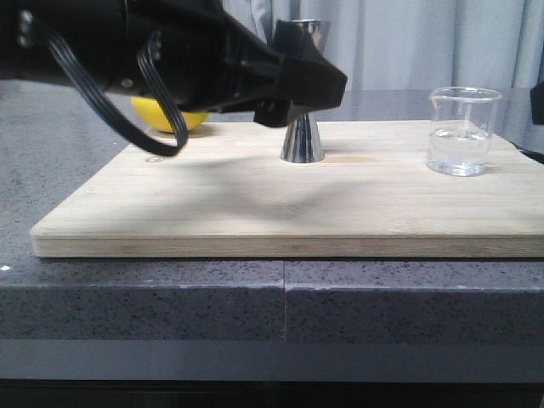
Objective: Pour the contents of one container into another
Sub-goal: 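Reach the left gripper to the steel jigger and close around its waist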
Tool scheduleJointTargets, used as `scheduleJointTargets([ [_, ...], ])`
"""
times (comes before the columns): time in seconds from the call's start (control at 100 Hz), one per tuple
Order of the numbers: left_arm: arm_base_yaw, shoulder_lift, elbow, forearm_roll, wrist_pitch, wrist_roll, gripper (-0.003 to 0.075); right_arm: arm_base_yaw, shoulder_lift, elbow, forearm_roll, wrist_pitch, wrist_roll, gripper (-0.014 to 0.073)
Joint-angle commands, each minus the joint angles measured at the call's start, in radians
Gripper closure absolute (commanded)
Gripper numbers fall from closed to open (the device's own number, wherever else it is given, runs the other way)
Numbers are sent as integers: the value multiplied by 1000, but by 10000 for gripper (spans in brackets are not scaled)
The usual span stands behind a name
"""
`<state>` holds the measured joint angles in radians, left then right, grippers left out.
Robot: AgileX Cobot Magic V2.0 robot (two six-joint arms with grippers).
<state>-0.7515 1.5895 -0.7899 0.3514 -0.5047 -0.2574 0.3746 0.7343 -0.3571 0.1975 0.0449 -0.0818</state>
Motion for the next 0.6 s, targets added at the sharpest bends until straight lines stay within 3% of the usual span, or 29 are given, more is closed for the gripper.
scheduleJointTargets([
  [0.0,20,-10,-31,38,-135,-67,83,4,4,-24,-13,-90,-11,181],
  [0.59,71,141,-168,188,-215,-197,83,4,89,-24,-19,-122,-11,183],
])
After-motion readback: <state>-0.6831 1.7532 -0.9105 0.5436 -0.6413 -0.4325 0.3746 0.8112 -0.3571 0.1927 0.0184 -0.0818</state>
